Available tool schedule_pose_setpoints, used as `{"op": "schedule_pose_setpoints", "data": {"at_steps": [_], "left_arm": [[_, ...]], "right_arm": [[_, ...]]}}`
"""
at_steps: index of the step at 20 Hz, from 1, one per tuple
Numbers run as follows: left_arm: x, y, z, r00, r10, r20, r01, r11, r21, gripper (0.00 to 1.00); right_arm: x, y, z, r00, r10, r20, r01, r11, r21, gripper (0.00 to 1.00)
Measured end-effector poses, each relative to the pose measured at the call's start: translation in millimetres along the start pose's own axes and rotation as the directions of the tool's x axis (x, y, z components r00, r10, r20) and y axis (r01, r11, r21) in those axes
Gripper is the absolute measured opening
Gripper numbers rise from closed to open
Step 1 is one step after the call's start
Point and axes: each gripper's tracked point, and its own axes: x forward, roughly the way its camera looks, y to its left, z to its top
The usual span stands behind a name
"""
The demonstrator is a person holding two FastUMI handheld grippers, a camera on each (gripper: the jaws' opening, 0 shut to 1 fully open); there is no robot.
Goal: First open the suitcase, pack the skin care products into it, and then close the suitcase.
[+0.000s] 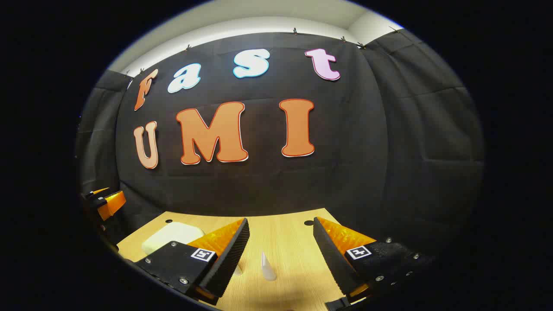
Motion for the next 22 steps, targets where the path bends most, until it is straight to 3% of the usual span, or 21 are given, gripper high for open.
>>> {"op": "schedule_pose_setpoints", "data": {"at_steps": [18, 22], "left_arm": [[-6, -11, 2, 1.0, -0.019, 0.008, 0.018, 0.999, 0.044, 0.94], [-7, -16, -6, 1.0, -0.029, -0.005, 0.029, 0.996, 0.079, 0.98]], "right_arm": [[-12, -11, -3, 1.0, -0.026, -0.006, 0.026, 1.0, 0.0, 0.95], [-14, -14, -6, 0.999, -0.034, -0.011, 0.034, 0.999, -0.007, 0.94]]}}
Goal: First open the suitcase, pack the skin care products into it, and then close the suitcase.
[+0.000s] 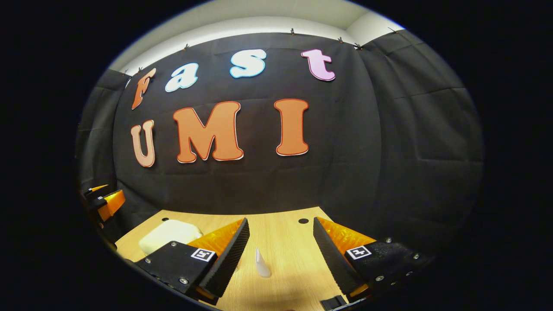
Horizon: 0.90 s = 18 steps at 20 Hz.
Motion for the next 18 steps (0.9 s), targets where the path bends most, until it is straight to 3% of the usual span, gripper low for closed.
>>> {"op": "schedule_pose_setpoints", "data": {"at_steps": [4, 7, 10, 13, 16, 18], "left_arm": [[1, -13, -7, 1.0, -0.023, 0.001, 0.023, 0.99, 0.136, 0.98], [6, -35, -20, 0.999, -0.051, -0.01, 0.051, 0.954, 0.296, 0.99], [7, -58, -44, 0.996, -0.078, -0.05, 0.092, 0.887, 0.453, 0.99], [13, -86, -83, 0.984, -0.128, -0.127, 0.178, 0.8, 0.573, 0.98], [21, -117, -124, 0.966, -0.171, -0.194, 0.258, 0.705, 0.661, 0.98], [29, -131, -148, 0.951, -0.184, -0.246, 0.305, 0.665, 0.681, 0.99]], "right_arm": [[-1, -6, -6, 1.0, -0.012, -0.014, 0.012, 1.0, 0.004, 0.95], [-2, -13, -10, 0.999, -0.027, -0.026, 0.027, 1.0, 0.015, 0.95], [-4, -23, -16, 0.998, -0.045, -0.037, 0.046, 0.999, 0.022, 0.95], [-8, -40, -25, 0.995, -0.077, -0.056, 0.079, 0.996, 0.033, 0.95], [-14, -65, -39, 0.989, -0.122, -0.086, 0.126, 0.991, 0.049, 0.95], [-19, -82, -46, 0.982, -0.157, -0.105, 0.163, 0.985, 0.051, 0.95]]}}
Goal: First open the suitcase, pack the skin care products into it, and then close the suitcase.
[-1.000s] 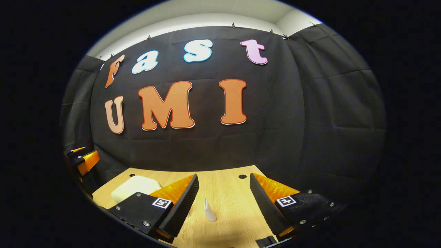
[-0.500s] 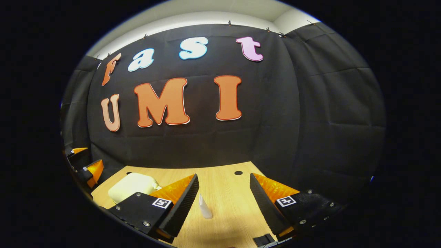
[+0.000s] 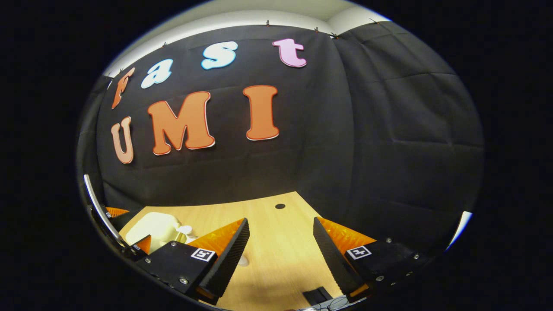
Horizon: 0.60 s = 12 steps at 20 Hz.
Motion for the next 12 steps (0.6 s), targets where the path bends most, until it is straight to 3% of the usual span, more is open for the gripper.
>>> {"op": "schedule_pose_setpoints", "data": {"at_steps": [5, 12], "left_arm": [[34, -38, -24, 0.993, -0.076, -0.091, 0.083, 0.993, 0.079, 0.99], [68, -69, -43, 0.976, -0.125, -0.178, 0.151, 0.978, 0.141, 0.99]], "right_arm": [[-1, -40, -20, 0.996, -0.08, -0.048, 0.081, 0.997, 0.017, 0.95], [7, -48, -28, 0.991, -0.105, -0.078, 0.106, 0.994, 0.018, 0.95]]}}
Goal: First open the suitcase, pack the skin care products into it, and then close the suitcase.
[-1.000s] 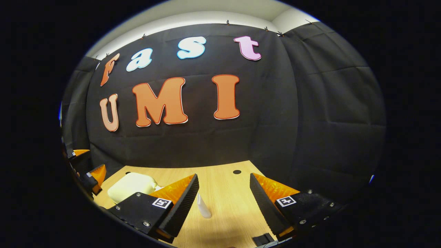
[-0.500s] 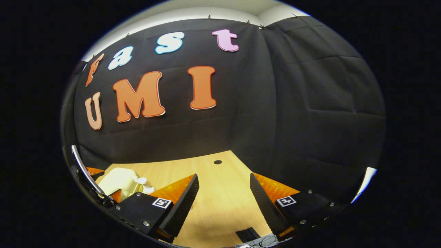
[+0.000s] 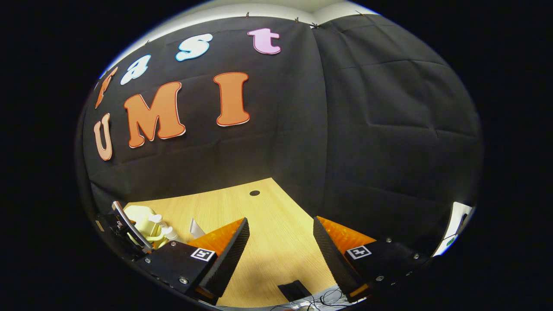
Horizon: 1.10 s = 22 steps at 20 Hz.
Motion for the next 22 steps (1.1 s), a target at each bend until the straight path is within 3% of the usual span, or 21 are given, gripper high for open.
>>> {"op": "schedule_pose_setpoints", "data": {"at_steps": [5, 10, 18, 19, 21, 22], "left_arm": [[16, -2, -7, 0.999, 0.004, -0.038, -0.003, 0.999, 0.032, 0.99], [37, -18, -4, 0.997, -0.039, -0.066, 0.044, 0.996, 0.082, 0.98], [45, -28, -1, 0.996, -0.047, -0.08, 0.057, 0.99, 0.129, 0.38], [46, -26, 0, 0.997, -0.043, -0.067, 0.052, 0.99, 0.133, 0.25], [41, -14, 6, 0.999, 0.008, -0.041, -0.003, 0.993, 0.119, 0.1], [38, -10, 7, 0.999, -0.006, -0.04, 0.009, 0.996, 0.085, 0.1]], "right_arm": [[5, 2, -4, 1.0, -0.001, -0.015, 0.002, 1.0, 0.008, 0.95], [9, 1, -9, 0.999, -0.015, -0.035, 0.016, 1.0, 0.018, 0.95], [13, -3, -13, 0.997, -0.044, -0.056, 0.046, 0.999, 0.028, 0.95], [13, -2, -12, 0.998, -0.046, -0.052, 0.047, 0.999, 0.025, 0.95], [11, 3, -8, 0.998, -0.039, -0.043, 0.039, 0.999, 0.016, 0.95], [11, 6, -5, 0.999, -0.032, -0.039, 0.033, 0.999, 0.015, 0.95]]}}
